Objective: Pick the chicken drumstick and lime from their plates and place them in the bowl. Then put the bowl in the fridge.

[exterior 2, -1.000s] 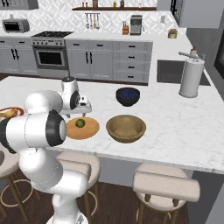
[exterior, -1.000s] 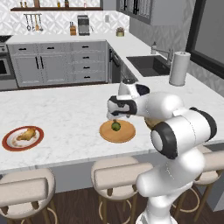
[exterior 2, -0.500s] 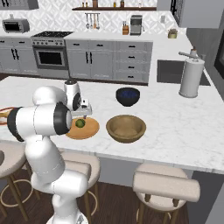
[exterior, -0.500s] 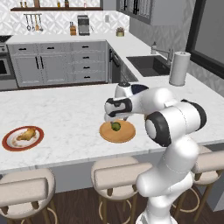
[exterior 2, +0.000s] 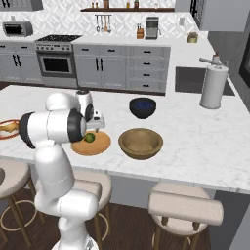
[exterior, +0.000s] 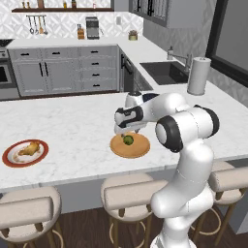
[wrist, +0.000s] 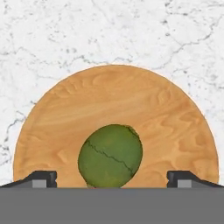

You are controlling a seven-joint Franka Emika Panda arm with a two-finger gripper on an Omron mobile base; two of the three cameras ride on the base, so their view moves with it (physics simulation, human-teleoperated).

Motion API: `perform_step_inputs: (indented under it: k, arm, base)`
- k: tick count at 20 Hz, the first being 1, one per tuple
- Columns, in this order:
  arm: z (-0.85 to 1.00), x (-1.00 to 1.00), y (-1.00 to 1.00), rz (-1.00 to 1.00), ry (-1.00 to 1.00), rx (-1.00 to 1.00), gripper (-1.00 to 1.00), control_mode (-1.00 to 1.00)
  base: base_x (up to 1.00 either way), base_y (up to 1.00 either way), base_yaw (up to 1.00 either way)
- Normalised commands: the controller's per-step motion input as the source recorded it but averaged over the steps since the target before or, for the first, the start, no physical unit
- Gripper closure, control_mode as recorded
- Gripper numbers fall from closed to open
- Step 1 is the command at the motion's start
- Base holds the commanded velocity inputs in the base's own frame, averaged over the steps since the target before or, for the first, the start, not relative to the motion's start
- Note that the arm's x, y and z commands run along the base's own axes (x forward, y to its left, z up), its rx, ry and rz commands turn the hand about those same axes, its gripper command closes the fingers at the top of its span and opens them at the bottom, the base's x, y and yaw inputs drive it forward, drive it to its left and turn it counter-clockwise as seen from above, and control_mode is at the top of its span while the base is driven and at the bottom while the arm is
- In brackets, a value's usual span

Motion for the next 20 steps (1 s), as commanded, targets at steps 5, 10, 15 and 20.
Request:
perform_step_inputs:
  k: [5,10,15,20]
  arm:
    - [-0.43,0.0,0.0,0.0,0.07,0.0,-1.0,-1.0]
    - [-0.26,0.0,0.0,0.0,0.05,0.0,-1.0,-1.0]
    - [-0.25,0.0,0.0,0.0,0.05,0.0,1.0,-1.0]
    - [-0.05,0.0,0.0,0.0,0.0,0.0,1.0,-1.0]
  base:
    - [0.0,0.0,0.0]
    - [0.0,0.0,0.0]
    - [0.0,0.0,0.0]
    - [0.0,0.0,0.0]
